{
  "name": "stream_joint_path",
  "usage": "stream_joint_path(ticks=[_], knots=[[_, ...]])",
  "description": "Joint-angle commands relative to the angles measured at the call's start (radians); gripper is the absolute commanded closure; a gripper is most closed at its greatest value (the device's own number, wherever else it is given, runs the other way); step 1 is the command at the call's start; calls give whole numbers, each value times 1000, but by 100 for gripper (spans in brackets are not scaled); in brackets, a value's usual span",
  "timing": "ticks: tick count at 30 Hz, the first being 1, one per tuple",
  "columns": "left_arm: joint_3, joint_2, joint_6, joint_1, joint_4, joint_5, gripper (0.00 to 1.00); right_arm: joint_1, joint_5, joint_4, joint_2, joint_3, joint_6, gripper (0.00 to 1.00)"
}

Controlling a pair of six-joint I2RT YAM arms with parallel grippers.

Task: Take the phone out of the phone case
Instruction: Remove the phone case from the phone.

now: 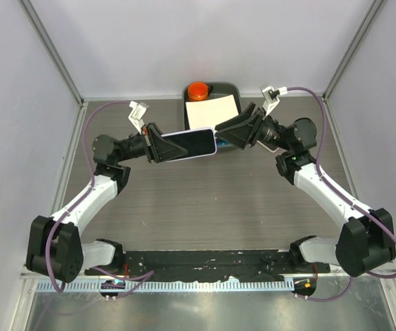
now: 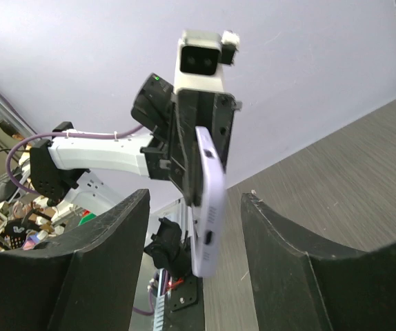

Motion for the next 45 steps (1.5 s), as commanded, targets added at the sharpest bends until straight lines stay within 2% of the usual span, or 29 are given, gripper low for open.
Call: stream_joint_path(ticks=[1,12,18,26,36,40,45], knots=[[-30,-47,87,1,1,-72,100,-4,67,129,-43,-22,80,40],[-63,-83,109,3,-7,-71,100,19,194,57,12,-55,19,44],[-72,-80,112,1,-7,-72,100,53,153,123,63,-31,83,46],[-75,-84,127,4,-10,-71,100,63,116,243,143,7,191,57],[-80,-84,141,6,-11,-60,100,63,133,319,160,-12,300,66],[-80,-90,146,9,-13,-60,100,68,139,321,153,-22,312,74],[-80,-95,144,14,-16,-63,100,77,141,313,143,-37,284,72]])
